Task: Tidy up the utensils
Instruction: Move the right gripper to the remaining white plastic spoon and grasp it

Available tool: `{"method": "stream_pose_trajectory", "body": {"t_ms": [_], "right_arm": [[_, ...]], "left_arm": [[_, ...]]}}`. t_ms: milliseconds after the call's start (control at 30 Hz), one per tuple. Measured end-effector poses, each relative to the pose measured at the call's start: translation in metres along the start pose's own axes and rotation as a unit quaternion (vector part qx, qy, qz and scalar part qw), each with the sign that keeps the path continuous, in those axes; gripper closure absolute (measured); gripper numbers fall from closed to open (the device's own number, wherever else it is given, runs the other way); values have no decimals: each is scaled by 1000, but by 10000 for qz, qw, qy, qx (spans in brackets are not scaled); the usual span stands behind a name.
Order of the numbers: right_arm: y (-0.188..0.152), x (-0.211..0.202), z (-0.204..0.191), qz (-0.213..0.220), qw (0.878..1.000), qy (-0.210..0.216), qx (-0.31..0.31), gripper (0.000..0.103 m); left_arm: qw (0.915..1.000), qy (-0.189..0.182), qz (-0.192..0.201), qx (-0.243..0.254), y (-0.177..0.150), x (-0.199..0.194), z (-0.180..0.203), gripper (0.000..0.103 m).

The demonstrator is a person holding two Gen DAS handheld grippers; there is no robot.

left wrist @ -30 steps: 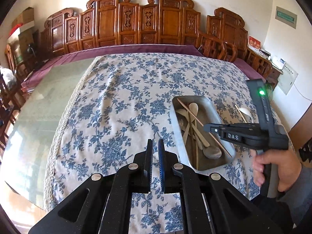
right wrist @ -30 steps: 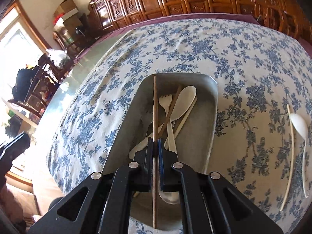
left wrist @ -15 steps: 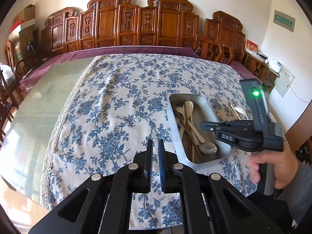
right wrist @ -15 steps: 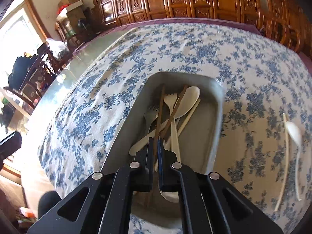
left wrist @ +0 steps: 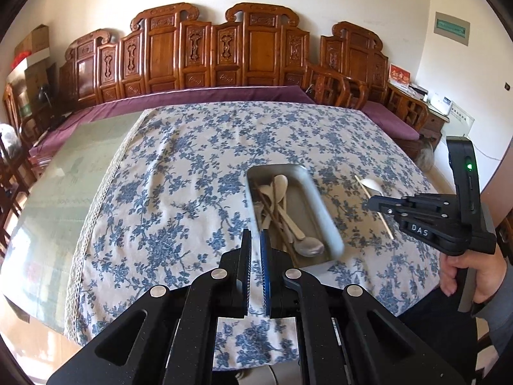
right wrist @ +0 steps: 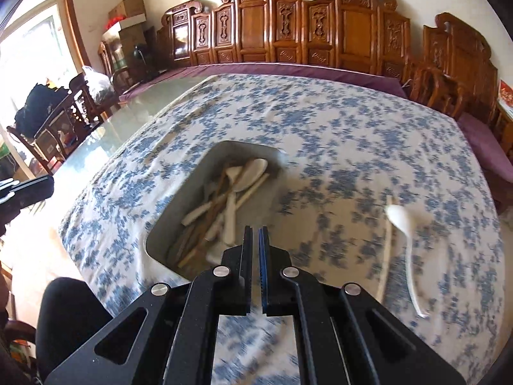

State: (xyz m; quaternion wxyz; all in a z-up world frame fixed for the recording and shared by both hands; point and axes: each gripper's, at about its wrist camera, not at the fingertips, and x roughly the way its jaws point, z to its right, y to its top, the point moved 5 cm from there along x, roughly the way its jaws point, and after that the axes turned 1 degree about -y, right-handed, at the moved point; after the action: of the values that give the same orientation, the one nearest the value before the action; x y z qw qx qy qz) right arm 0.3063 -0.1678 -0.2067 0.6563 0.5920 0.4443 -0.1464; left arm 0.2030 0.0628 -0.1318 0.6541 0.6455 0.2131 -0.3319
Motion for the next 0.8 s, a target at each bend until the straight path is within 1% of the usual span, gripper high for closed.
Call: {"method": "stream_pose_trajectory", "body": {"t_ms": [233,300,367,400,467,500,533,567,667,800], "right_arm": [[-18,-42,44,226,9993,-172,228,98],[-23,-52,56,290,9988,-235,306,98],[-30,-62,66,331,9982,-281,407,98],[-33,-66,72,336,9980,-310,445,98],[-39,-72,83,294,9978,-386,444,97],[-40,-73,88,274,9978,-434,410,88],[-42,-75,91,277,9978,-477,379,83],[-42,-77,99,306,9976,-518,343,78],[-44,-74,115,321,9972,-587,321,70],[-54,-51,136,156,9971,-708,217,68]], "left_arm": [[9999,-24,43,139,0,-12,28,90],[9998,-35,63,183,0,-14,36,81],[9997,-45,85,205,-1,-14,43,58],[9997,-60,98,203,-1,-15,47,53],[9998,-98,110,152,0,-14,53,31],[9998,-101,104,120,0,-12,56,27],[9999,-115,84,86,1,-10,59,22],[9999,-129,67,78,2,-7,62,18],[9999,-114,14,68,5,4,71,12],[9998,-104,-93,156,5,23,83,11]]}}
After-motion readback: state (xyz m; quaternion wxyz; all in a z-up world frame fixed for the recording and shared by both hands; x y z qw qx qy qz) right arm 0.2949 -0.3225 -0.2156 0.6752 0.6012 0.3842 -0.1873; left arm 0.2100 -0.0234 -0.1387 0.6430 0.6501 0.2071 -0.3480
